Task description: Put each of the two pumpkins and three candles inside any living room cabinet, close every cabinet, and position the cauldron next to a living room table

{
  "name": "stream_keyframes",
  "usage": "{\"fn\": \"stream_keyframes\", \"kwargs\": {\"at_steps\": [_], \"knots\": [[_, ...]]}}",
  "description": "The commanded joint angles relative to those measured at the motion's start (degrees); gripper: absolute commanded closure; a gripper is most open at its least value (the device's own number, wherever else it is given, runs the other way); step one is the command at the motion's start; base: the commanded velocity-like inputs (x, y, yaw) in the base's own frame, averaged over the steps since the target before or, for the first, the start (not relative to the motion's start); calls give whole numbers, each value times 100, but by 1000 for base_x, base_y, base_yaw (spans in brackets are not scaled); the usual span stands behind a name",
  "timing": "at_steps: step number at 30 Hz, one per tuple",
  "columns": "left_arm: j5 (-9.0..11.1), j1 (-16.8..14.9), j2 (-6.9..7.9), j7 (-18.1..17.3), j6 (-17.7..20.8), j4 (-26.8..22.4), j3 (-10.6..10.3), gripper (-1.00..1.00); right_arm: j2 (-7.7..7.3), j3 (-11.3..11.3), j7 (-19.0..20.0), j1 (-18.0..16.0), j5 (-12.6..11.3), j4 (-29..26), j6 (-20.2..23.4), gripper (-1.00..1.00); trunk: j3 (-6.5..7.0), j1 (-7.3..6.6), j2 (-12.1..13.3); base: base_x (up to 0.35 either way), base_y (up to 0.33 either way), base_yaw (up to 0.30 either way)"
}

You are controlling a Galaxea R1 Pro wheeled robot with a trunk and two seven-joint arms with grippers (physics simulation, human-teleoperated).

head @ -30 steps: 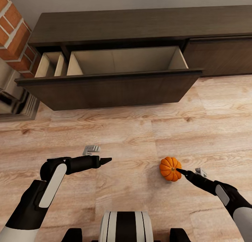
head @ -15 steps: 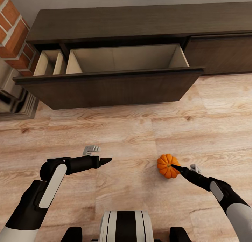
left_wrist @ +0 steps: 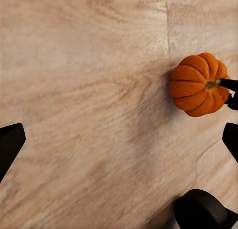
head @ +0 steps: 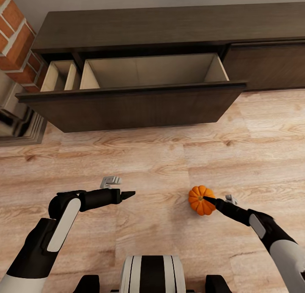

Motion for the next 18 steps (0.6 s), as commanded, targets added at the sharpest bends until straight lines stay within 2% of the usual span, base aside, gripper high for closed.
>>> {"fn": "stream_keyframes", "kwargs": {"at_steps": [1, 18], "knots": [[-56, -4, 2, -56, 12, -2, -2, -100, 26, 30, -337, -3, 81, 11, -5, 100, -3, 0, -1, 0, 0, 0], [-56, -4, 2, -56, 12, -2, -2, -100, 58, 93, -347, -11, 87, 25, -5, 100, -3, 0, -1, 0, 0, 0]]}}
